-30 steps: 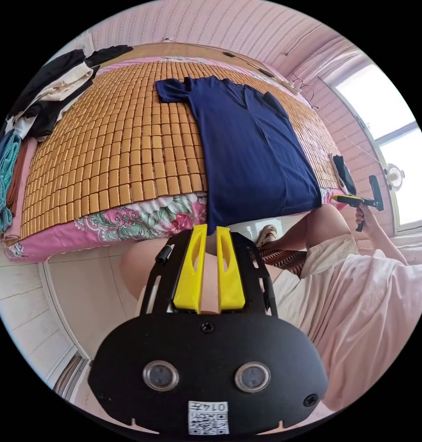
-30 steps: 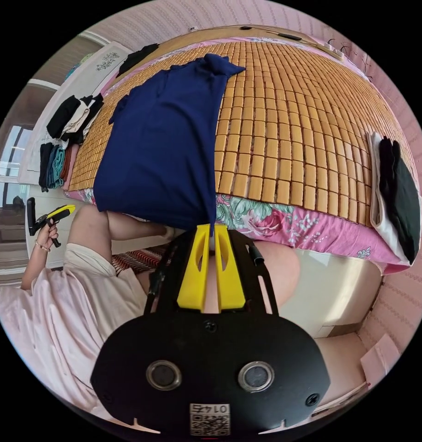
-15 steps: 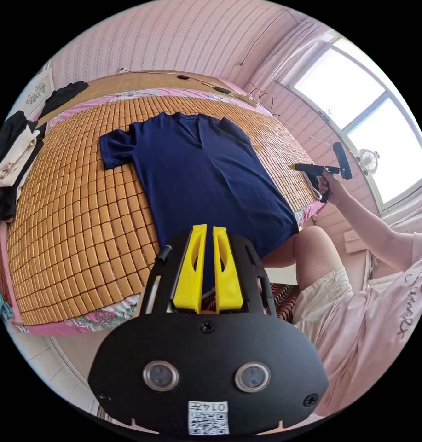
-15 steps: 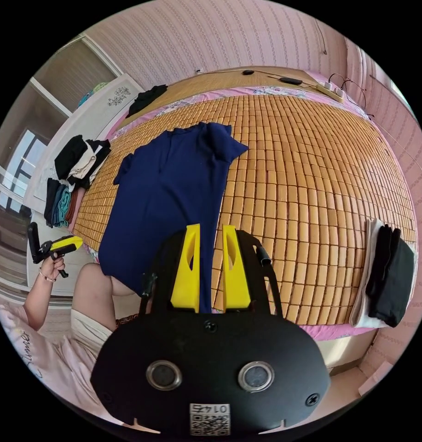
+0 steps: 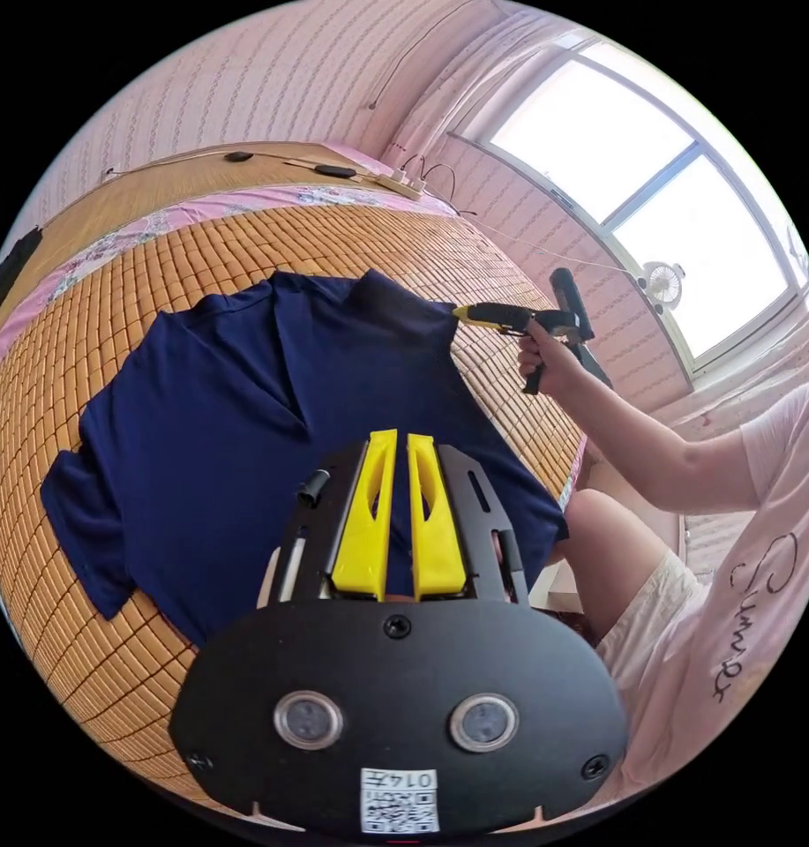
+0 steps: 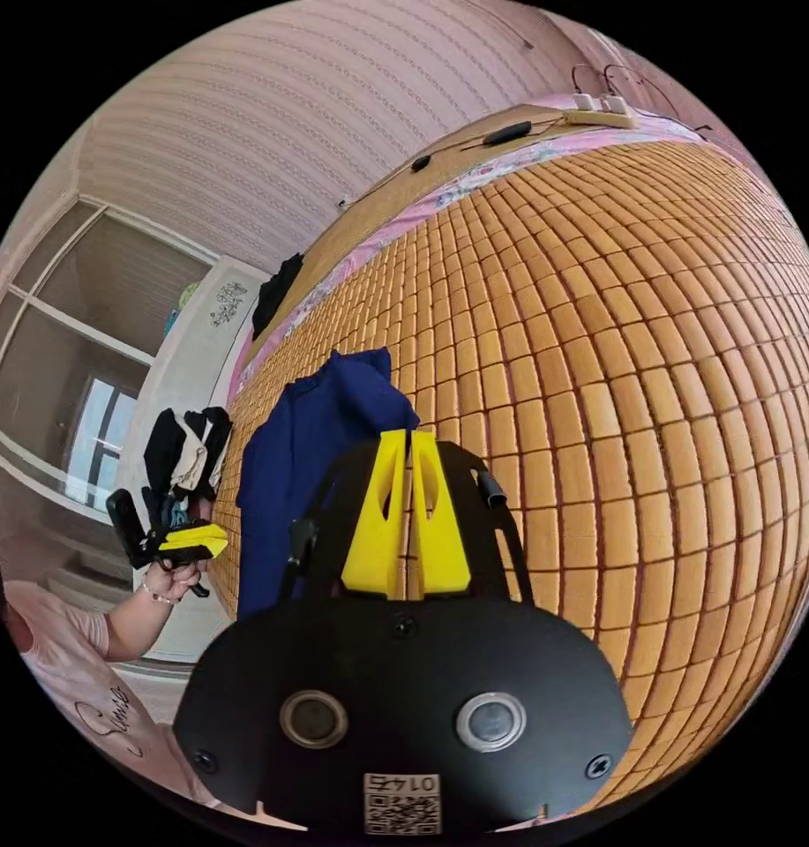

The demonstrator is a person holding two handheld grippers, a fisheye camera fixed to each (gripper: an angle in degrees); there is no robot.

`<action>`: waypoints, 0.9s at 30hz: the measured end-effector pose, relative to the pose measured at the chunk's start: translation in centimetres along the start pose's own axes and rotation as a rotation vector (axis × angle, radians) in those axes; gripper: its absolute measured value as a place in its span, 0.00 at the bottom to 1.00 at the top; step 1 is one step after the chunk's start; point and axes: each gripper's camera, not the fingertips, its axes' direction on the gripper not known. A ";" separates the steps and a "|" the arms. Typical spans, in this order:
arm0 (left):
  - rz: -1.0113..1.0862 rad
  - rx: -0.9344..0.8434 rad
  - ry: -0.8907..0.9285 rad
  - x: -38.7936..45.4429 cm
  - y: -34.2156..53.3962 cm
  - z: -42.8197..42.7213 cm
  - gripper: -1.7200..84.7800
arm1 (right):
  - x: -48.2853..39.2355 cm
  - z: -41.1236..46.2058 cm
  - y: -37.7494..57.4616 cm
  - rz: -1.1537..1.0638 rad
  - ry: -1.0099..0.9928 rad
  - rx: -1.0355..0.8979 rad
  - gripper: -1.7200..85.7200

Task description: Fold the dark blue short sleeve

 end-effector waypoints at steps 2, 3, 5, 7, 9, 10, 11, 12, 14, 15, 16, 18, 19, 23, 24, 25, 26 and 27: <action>0.035 -0.028 -0.003 0.4 -2.4 1.2 0.05 | 1.0 -2.1 2.6 0.074 0.096 0.011 0.04; 0.048 -0.055 0.004 0.7 -4.0 2.3 0.05 | 1.2 -2.1 3.2 0.085 0.121 -0.002 0.04; 0.074 -0.088 0.014 1.3 -6.4 4.0 0.05 | 2.0 -1.8 4.7 0.145 0.245 -0.075 0.05; 0.115 -0.122 0.010 2.1 -9.0 5.8 0.05 | 2.3 -1.9 5.2 0.155 0.250 -0.095 0.07; 0.171 -0.144 -0.016 3.3 -12.8 8.4 0.05 | 2.4 -1.9 5.3 0.148 0.231 -0.088 0.07; 0.181 -0.148 -0.022 3.6 -13.8 9.2 0.05 | 2.4 -1.6 5.0 0.142 0.218 -0.093 0.08; 0.202 -0.156 -0.028 4.1 -16.0 10.8 0.05 | 2.3 -1.0 4.6 0.126 0.200 -0.096 0.09; 0.223 -0.160 -0.040 4.7 -18.1 12.6 0.05 | 2.2 -0.6 4.3 0.114 0.189 -0.097 0.09; 0.243 -0.174 -0.053 5.7 -21.0 15.5 0.06 | 2.1 1.2 3.0 0.096 0.175 -0.099 0.10; 0.256 -0.184 -0.063 6.3 -22.5 17.5 0.07 | 2.1 1.8 2.6 0.097 0.171 -0.105 0.11; 0.266 -0.197 -0.076 6.6 -23.2 18.6 0.08 | 2.3 2.8 2.0 0.105 0.169 -0.116 0.11; 0.325 -0.329 -0.151 7.5 -24.9 23.7 0.09 | 2.5 4.1 1.2 0.118 0.160 -0.135 0.09; 0.335 -0.372 -0.159 7.5 -25.1 24.9 0.08 | 2.7 4.8 1.0 0.118 0.152 -0.147 0.07; 0.344 -0.289 -0.220 6.9 -25.6 24.8 0.03 | 3.2 6.1 0.7 0.191 0.135 -0.153 0.04; 0.330 -0.273 -0.216 6.3 -25.4 24.9 0.02 | 3.1 6.2 0.7 0.192 0.137 -0.155 0.04; 0.322 -0.276 -0.199 6.0 -25.3 25.0 0.02 | 3.1 6.6 0.6 0.195 0.136 -0.153 0.04; 0.295 -0.252 -0.159 5.4 -25.1 24.9 0.03 | 3.1 7.0 0.6 0.196 0.131 -0.152 0.04; 0.264 -0.262 -0.129 4.7 -25.3 24.7 0.03 | 3.0 7.3 0.5 0.195 0.127 -0.153 0.04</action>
